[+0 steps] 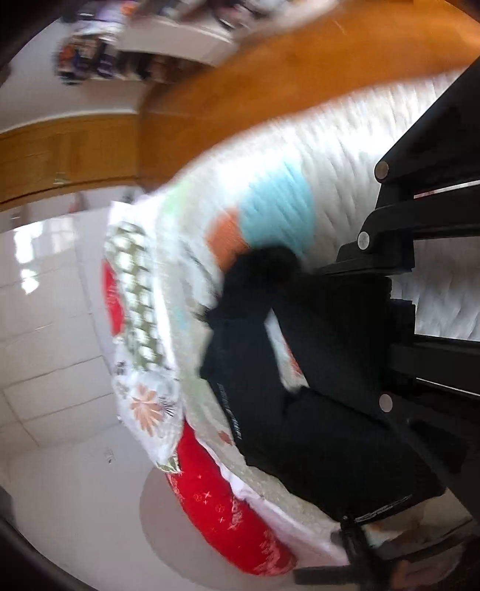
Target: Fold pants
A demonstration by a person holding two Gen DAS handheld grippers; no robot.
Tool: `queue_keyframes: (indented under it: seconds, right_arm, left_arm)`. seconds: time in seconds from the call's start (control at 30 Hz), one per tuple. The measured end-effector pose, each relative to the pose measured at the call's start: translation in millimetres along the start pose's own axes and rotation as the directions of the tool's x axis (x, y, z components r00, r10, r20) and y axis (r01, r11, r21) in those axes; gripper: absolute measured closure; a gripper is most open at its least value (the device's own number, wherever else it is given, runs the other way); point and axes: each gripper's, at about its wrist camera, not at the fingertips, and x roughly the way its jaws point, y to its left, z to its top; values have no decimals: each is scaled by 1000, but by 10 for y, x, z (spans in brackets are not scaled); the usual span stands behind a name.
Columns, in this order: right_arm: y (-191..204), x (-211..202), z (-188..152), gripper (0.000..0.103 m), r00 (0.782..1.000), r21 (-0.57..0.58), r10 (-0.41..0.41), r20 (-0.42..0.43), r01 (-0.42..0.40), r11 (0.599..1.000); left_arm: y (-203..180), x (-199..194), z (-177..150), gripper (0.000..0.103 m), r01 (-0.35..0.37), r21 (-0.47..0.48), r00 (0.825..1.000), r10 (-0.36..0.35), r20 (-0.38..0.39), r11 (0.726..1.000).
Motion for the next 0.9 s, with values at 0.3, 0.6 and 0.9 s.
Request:
queue_keyframes:
  seconds: [0.3, 0.6, 0.9]
  right_arm:
    - [118, -769, -805, 82, 959, -478, -137, -249, 1, 878]
    - [-709, -992, -945, 61, 970, 52, 48, -239, -37, 998]
    - [-940, -737, -764, 60, 974, 164, -25, -225, 63, 985]
  left_arm:
    - [272, -528, -208, 84, -29, 99, 999, 26, 31, 995]
    - [308, -476, -405, 84, -94, 105, 995, 91, 35, 990]
    - [269, -438, -416, 84, -134, 121, 991, 129, 46, 984]
